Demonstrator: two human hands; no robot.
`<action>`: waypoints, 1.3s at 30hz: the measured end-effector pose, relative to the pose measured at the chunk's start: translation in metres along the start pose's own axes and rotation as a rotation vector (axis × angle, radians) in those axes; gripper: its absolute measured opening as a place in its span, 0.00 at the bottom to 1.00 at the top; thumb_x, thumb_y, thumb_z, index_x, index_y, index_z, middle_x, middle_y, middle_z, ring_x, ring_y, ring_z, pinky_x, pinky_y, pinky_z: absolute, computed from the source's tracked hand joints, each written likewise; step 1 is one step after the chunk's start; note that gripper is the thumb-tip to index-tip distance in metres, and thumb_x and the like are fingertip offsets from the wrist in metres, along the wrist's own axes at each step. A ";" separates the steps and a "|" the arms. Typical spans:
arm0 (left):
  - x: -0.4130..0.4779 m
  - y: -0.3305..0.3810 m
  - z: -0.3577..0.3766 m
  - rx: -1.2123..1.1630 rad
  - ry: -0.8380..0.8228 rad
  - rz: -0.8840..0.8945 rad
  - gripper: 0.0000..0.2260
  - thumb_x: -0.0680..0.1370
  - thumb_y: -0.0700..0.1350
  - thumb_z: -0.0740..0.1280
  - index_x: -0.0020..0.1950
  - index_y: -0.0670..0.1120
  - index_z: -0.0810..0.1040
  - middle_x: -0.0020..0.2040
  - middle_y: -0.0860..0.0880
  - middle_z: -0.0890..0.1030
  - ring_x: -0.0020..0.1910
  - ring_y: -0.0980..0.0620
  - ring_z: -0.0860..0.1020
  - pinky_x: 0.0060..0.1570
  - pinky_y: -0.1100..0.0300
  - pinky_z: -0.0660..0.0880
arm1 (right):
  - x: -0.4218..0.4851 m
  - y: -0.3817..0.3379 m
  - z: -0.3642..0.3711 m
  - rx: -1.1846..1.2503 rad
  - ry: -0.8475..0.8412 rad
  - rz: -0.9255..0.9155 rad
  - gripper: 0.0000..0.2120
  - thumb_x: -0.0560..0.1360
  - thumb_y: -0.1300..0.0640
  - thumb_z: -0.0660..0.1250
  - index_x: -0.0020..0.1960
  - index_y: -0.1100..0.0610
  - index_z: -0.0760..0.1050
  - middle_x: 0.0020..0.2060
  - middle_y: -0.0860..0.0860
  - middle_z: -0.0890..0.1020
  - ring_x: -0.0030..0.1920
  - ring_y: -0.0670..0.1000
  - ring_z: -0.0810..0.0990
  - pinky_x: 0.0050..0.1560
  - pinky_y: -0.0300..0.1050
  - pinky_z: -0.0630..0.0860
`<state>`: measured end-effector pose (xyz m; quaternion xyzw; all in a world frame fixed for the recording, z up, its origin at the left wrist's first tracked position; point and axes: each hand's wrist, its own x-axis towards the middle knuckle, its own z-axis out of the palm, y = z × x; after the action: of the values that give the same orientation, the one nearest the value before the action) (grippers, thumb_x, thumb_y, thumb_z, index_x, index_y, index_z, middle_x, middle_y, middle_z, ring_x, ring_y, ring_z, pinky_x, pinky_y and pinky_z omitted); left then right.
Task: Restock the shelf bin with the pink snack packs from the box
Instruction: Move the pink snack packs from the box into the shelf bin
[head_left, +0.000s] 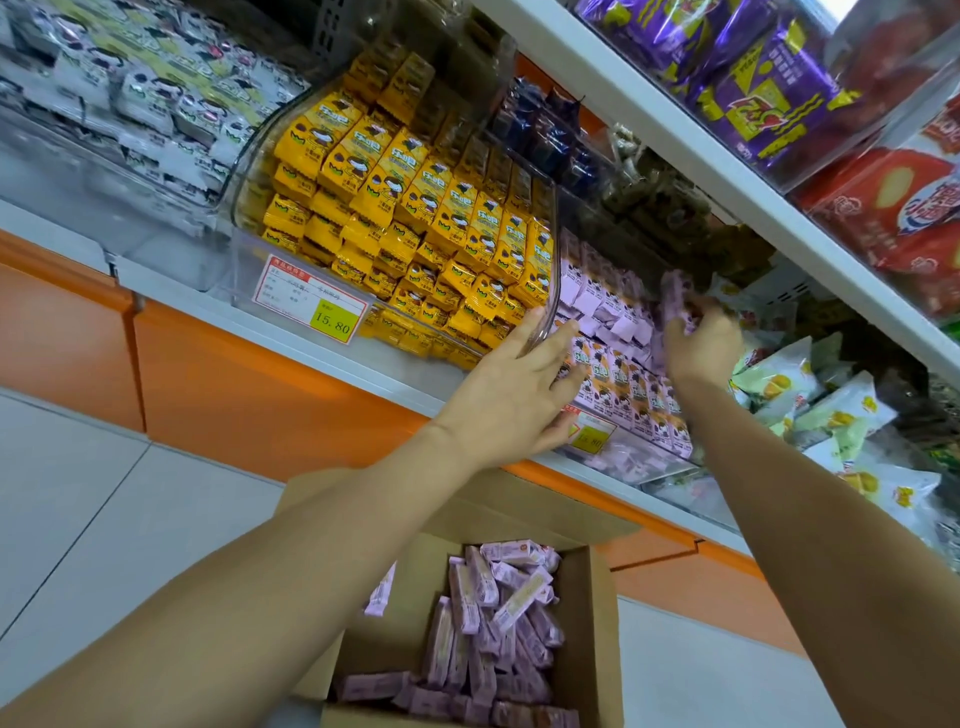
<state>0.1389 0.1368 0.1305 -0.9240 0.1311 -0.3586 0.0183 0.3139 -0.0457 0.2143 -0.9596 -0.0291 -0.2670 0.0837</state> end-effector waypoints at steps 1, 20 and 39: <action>0.000 0.000 0.001 -0.005 0.003 -0.002 0.26 0.80 0.56 0.50 0.69 0.45 0.74 0.64 0.40 0.78 0.75 0.44 0.62 0.74 0.41 0.48 | 0.002 0.003 -0.003 0.043 0.035 0.036 0.15 0.76 0.57 0.63 0.59 0.65 0.76 0.49 0.66 0.79 0.51 0.65 0.77 0.50 0.53 0.73; 0.000 0.002 0.003 -0.021 0.033 -0.018 0.25 0.79 0.56 0.51 0.69 0.44 0.75 0.63 0.40 0.79 0.74 0.44 0.63 0.73 0.41 0.51 | -0.008 -0.006 -0.007 0.051 -0.188 -0.050 0.18 0.75 0.61 0.65 0.64 0.62 0.77 0.52 0.62 0.83 0.46 0.62 0.81 0.50 0.52 0.77; -0.001 0.002 0.006 -0.061 0.042 -0.032 0.23 0.79 0.55 0.57 0.65 0.43 0.77 0.62 0.39 0.79 0.72 0.43 0.67 0.73 0.41 0.55 | -0.012 0.004 0.005 0.134 -0.127 -0.029 0.12 0.75 0.58 0.69 0.57 0.62 0.79 0.54 0.58 0.82 0.52 0.58 0.80 0.53 0.50 0.76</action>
<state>0.1421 0.1350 0.1254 -0.9185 0.1273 -0.3740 -0.0184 0.3063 -0.0488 0.2031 -0.9664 -0.0657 -0.2041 0.1417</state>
